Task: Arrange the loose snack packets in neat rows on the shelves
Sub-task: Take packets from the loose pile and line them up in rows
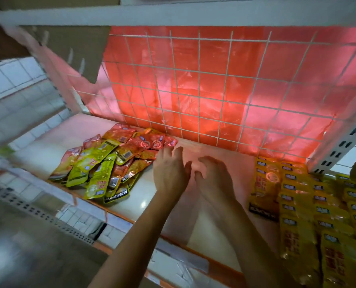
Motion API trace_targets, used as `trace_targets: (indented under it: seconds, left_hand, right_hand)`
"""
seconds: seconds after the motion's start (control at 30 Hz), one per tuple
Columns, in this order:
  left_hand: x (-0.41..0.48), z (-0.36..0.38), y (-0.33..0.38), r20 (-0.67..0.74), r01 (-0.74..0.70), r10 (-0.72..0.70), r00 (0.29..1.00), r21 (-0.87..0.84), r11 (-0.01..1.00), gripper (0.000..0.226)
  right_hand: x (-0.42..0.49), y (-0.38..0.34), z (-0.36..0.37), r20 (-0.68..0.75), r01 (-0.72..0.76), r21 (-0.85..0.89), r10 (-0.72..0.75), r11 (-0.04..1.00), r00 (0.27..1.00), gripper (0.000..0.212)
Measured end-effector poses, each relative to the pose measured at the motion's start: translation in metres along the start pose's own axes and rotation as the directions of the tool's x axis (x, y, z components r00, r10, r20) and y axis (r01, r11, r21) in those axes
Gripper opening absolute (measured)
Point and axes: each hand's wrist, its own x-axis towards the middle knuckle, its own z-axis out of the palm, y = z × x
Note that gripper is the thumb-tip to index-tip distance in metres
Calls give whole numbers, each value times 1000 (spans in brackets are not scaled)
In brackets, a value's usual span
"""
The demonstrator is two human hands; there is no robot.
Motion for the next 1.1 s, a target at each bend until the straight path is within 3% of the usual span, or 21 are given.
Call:
trace_targets:
  seconds: [0.13,0.23,0.3,0.5,0.6,0.77,0.87,0.93,1.0,1.1]
  left_hand:
    - [7,-18,-43,-68,83,-78,995,67,994,34]
    - [16,-26,-75,-65,121,-115,991,93,988,26]
    - [24,-29,-93,-45,136,-133,990,80,987,25]
    - [39,-23,-119,89,154,-168,982,142,978,52]
    - [38,-20,-121,104,153,-173,980,173,973,53]
    - [35,-15,-116,86,108,-127,988,201,974,51]
    - [36,-17,-113,101,72,-99,990,250,966,64]
    - [39,-22,-106,51,81,-93,994,189,979,56]
    - [40,-25,-97,-26,112,-110,994,65,992,31]
    - [38,-23,-83,-90,191,-228,970,-304,933,13]
  right_hand:
    - [11,-37,25,50,78,0,-78,997,996,42]
    - [20,-62,42,59,154,44,-156,987,986,33]
    - [27,-74,55,72,168,58,-172,984,983,40]
    - [50,-93,86,169,228,21,-228,973,959,58]
    - [53,-89,97,208,234,-58,-218,971,954,61]
    - [49,-78,97,129,229,-106,-214,968,968,49]
    - [50,-71,88,104,172,-103,-161,980,981,39]
    - [48,-64,78,69,107,-10,-106,994,992,35]
    - [44,-54,68,37,25,87,-28,996,999,29]
    - [35,-35,53,14,-139,344,142,929,990,17]
